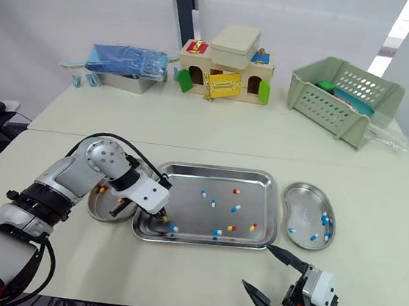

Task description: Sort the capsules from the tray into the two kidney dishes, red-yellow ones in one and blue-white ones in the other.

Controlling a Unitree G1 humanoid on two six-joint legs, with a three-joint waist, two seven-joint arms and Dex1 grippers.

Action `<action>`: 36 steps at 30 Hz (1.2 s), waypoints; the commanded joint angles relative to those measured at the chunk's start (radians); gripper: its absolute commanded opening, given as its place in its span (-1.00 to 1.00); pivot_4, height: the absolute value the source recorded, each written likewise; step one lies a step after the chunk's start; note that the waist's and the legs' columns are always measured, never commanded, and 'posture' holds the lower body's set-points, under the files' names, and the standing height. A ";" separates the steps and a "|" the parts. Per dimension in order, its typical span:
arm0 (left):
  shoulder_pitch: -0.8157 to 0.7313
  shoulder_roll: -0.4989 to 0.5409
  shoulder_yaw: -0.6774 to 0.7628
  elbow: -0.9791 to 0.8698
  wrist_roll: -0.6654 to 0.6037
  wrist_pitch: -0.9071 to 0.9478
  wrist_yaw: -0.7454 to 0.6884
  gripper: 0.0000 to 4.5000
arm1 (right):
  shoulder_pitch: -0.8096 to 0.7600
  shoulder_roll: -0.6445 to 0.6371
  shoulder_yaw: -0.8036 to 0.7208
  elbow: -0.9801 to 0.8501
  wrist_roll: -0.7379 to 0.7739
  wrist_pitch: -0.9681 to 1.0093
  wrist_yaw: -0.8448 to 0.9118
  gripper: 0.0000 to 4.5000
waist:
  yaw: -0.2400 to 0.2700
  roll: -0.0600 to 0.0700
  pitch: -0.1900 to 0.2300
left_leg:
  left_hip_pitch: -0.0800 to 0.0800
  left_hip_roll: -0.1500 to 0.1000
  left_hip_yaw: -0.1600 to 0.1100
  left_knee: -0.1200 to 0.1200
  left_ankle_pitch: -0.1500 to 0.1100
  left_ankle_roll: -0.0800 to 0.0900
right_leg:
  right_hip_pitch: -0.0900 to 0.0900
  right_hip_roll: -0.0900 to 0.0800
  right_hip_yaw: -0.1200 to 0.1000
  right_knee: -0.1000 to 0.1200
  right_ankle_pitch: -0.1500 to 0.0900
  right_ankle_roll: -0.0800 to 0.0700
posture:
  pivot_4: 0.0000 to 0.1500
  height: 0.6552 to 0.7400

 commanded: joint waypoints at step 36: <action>0.465 0.284 0.490 -0.396 -0.245 0.730 0.395 -0.23 | -0.160 -0.078 0.002 0.193 0.070 -0.052 0.314 1.00 | 0.000 0.000 0.000 | 0.000 0.000 0.000 0.000 0.000 0.000 | -0.001 0.000 0.000 0.000 0.000 0.000 | 1.00 1.00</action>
